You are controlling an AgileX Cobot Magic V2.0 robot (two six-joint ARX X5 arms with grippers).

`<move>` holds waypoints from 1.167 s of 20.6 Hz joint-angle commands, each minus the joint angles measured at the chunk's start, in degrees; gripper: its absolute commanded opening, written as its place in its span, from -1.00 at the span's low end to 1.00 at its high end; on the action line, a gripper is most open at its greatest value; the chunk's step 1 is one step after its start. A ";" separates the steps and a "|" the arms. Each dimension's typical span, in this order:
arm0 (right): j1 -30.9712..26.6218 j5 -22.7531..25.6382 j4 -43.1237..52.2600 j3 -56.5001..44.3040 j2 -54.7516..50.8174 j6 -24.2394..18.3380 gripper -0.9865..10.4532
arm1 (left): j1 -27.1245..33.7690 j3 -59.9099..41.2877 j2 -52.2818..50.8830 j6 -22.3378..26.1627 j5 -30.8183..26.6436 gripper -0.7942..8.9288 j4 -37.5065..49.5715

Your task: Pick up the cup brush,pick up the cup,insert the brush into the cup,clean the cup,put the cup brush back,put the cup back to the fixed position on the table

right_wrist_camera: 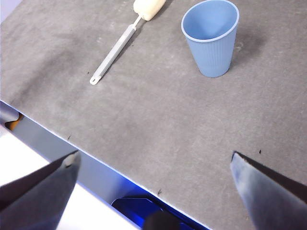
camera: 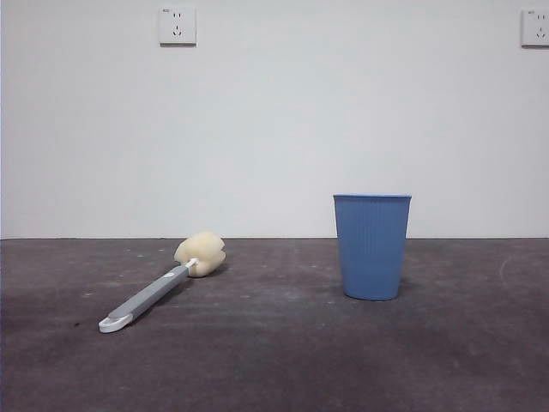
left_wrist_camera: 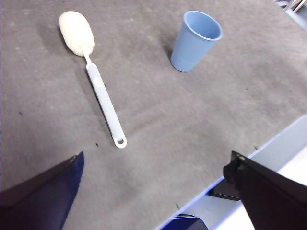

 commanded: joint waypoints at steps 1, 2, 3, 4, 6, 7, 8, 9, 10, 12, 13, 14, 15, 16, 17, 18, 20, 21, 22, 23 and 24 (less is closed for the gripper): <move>0.09 -0.04 0.13 0.22 -0.02 0.13 0.22 | -1.90 0.04 4.07 -0.44 -2.67 0.20 3.48; 0.09 -0.02 0.15 0.22 -0.02 0.13 0.22 | -2.84 0.04 5.99 -0.96 -4.17 0.20 4.83; 0.09 -0.02 0.15 0.22 -0.02 0.13 0.22 | -3.74 0.04 7.69 -1.84 -5.68 0.20 5.99; 0.09 0.02 0.15 0.22 -0.02 0.13 0.22 | -4.87 0.04 9.88 -2.60 -7.26 0.20 7.41; 0.09 0.02 0.15 0.22 -0.02 0.13 0.22 | -7.06 0.04 14.16 -4.09 -10.08 0.20 10.21; 0.09 0.02 0.15 0.22 -0.02 0.13 0.22 | -8.17 0.04 16.55 -4.79 -11.72 0.20 11.78; 0.09 0.02 0.15 0.22 -0.02 0.13 0.22 | -9.70 0.04 19.96 -5.01 -14.08 0.20 13.94; 0.09 0.02 0.15 0.22 -0.02 0.13 0.22 | -11.28 0.04 23.32 -5.75 -16.52 0.20 16.26; 0.09 0.02 0.13 0.22 -0.02 0.13 0.22 | -13.00 0.04 26.69 -6.93 -18.53 0.20 18.67; 0.09 0.04 0.13 0.22 -0.02 0.13 0.22 | -16.35 0.07 33.11 -9.05 -22.47 0.20 23.56; 0.09 0.02 0.13 0.22 -0.02 0.13 0.22 | -17.55 0.07 36.13 -9.44 -24.50 0.20 25.83; 0.09 0.02 0.13 0.22 -0.02 0.15 0.22 | -18.67 0.07 38.82 -9.51 -26.08 0.20 27.74; 0.09 0.02 0.13 0.22 -0.02 0.15 0.22 | -19.89 0.07 41.29 -10.49 -27.63 0.20 29.57; 0.09 0.04 0.13 0.22 -0.02 0.17 0.22 | -20.92 0.07 43.58 -11.41 -29.18 0.20 31.45; 0.09 0.02 0.11 0.22 -0.02 0.17 0.22 | -21.57 0.07 45.53 -12.11 -30.25 0.20 33.07; 0.09 0.02 0.13 0.22 -0.02 0.20 0.22 | -21.99 0.07 47.34 -12.11 -31.08 0.20 34.80; 0.09 0.02 0.11 0.22 -0.02 0.20 0.22 | -22.75 0.07 50.10 -12.46 -31.63 0.20 37.22; 0.09 0.02 0.11 0.22 -0.02 0.28 0.22 | -22.95 0.07 51.30 -12.87 -32.50 0.20 38.29; 0.09 0.04 0.11 0.22 -0.02 0.66 0.22 | -22.99 0.07 52.26 -13.57 -32.72 0.20 38.99; 0.09 0.02 0.11 0.22 -0.02 0.85 0.22 | -22.99 0.07 53.22 -13.77 -32.70 0.20 39.47; 0.09 0.02 0.11 0.22 -0.02 1.05 0.22 | -23.08 0.07 54.14 -14.01 -32.76 0.20 39.85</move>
